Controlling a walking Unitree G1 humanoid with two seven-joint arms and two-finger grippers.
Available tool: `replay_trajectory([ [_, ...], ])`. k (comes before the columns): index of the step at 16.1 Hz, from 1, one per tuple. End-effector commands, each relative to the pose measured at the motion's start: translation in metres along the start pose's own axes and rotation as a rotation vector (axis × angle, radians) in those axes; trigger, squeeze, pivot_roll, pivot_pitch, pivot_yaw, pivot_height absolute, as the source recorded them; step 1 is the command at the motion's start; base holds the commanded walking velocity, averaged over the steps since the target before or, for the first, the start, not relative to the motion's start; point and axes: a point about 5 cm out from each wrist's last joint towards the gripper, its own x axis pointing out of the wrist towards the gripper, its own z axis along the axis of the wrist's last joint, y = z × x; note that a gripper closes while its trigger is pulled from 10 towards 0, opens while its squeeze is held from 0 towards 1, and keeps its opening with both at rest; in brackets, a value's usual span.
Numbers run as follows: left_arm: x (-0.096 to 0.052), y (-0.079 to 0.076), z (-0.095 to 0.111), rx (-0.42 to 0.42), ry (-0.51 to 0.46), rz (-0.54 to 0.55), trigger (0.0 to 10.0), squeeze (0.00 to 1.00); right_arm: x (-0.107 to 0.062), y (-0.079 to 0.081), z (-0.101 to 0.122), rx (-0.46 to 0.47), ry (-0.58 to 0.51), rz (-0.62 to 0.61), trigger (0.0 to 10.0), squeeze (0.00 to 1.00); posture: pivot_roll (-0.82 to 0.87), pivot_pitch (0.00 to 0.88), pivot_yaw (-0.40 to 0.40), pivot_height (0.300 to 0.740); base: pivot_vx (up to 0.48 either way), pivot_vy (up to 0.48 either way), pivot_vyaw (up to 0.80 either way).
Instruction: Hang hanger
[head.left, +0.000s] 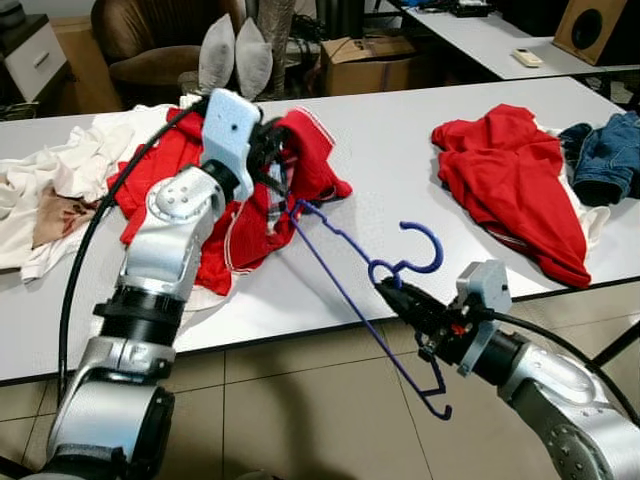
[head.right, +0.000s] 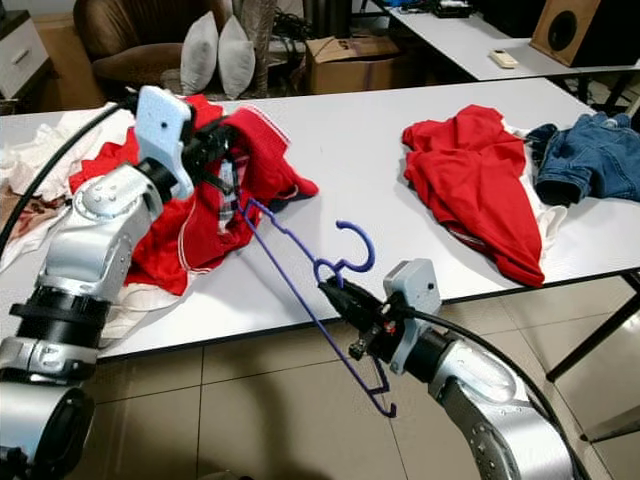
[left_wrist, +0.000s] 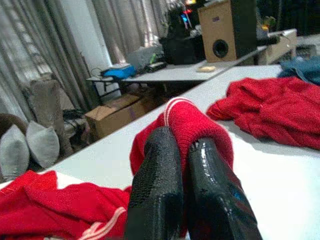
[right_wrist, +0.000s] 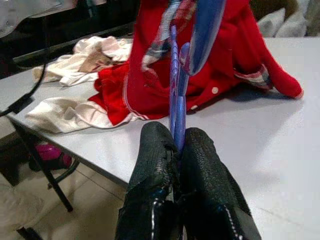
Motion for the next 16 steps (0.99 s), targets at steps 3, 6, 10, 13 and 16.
replay_trajectory([
  [3,-0.006,-0.013,-0.001,0.141,0.036,-0.097,0.0,0.00,0.010,-0.009,-0.001,0.034,-0.033,-0.093,0.0,0.00,-0.12,0.000,0.053,0.740,0.000,0.000,0.00],
  [6,-0.007,-0.014,-0.006,0.237,0.060,-0.088,0.0,0.00,0.013,-0.007,0.007,0.060,-0.058,-0.112,0.0,0.00,-0.12,0.000,0.053,0.740,0.000,0.000,0.00],
  [10,-0.002,-0.027,-0.002,0.232,0.039,-0.115,2.7,0.00,0.025,0.007,0.016,0.101,-0.095,-0.010,0.0,0.00,-0.12,0.000,0.052,0.740,0.000,0.000,0.00],
  [13,0.004,-0.032,0.001,0.122,0.014,-0.097,2.3,0.00,0.030,0.016,0.004,0.063,-0.005,0.055,0.0,0.00,-0.11,0.000,0.053,0.740,0.000,0.000,0.00],
  [16,0.007,-0.021,-0.003,-0.017,0.064,0.001,0.0,0.00,0.045,-0.017,0.021,-0.165,-0.080,-0.286,0.0,0.00,-0.11,0.000,0.065,0.740,0.000,0.000,0.00],
])
